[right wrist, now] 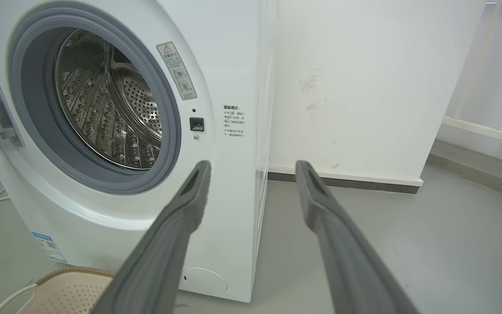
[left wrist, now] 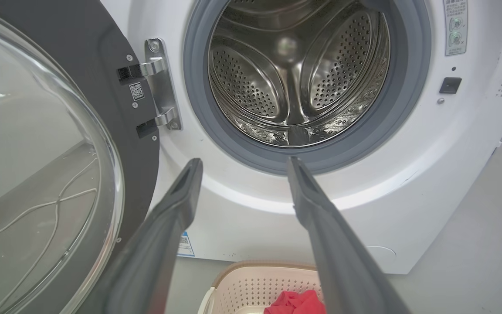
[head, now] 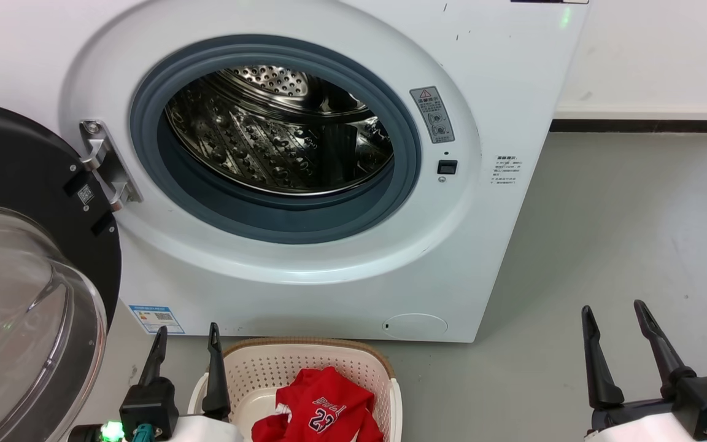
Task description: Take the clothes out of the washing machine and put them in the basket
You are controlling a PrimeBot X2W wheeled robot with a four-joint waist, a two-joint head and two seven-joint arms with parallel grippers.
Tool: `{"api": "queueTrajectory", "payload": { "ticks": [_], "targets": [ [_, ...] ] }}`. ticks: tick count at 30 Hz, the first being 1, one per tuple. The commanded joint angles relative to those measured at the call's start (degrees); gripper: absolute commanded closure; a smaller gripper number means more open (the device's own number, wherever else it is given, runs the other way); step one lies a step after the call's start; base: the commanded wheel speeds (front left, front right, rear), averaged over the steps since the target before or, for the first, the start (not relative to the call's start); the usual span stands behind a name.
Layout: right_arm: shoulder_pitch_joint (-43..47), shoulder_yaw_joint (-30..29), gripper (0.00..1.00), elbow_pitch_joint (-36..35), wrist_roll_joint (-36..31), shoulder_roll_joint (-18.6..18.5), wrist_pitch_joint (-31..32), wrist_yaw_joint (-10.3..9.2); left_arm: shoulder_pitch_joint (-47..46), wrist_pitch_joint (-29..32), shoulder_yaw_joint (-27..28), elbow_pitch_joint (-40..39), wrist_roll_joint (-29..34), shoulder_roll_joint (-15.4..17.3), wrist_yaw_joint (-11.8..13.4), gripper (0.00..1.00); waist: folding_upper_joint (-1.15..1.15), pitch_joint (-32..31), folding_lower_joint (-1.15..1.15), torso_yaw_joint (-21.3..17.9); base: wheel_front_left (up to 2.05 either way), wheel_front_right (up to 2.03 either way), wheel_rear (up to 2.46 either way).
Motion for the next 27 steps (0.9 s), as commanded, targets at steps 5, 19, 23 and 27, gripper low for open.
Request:
{"api": "queueTrajectory", "payload": {
  "ticks": [5, 19, 23, 27],
  "targets": [
    [1.11, 0.30, 0.00, 0.19, 0.44, 0.04, -0.11, -0.04, 1.26, -0.14, 0.78, -0.29, 0.98, -0.44, -0.65, 0.00, 0.00, -0.86, 0.01, -0.06, 0.00, 0.00, 0.00],
    [0.98, 0.42, 0.00, 0.46, 0.74, 0.04, -0.11, -0.04, 1.49, -0.15, 1.82, 0.62, 1.95, -0.98, -1.73, 0.00, 0.00, -1.48, 0.01, -0.52, 0.00, 0.00, 0.00],
    [0.84, 0.42, 0.00, 0.53, 0.66, 0.04, -0.11, -0.04, 1.20, -0.15, 1.93, 0.78, 2.27, -1.07, -1.79, 0.00, 0.00, -1.43, 0.01, -0.63, 0.00, 0.00, 0.00],
    [1.04, 0.56, 1.00, 2.08, 0.57, 0.03, 0.08, 0.00, 1.47, 0.29, 1.85, 2.60, 2.00, -1.10, -1.61, 1.00, 0.00, -1.41, 0.01, -0.69, 0.00, 0.00, 0.00]
  ]
}}
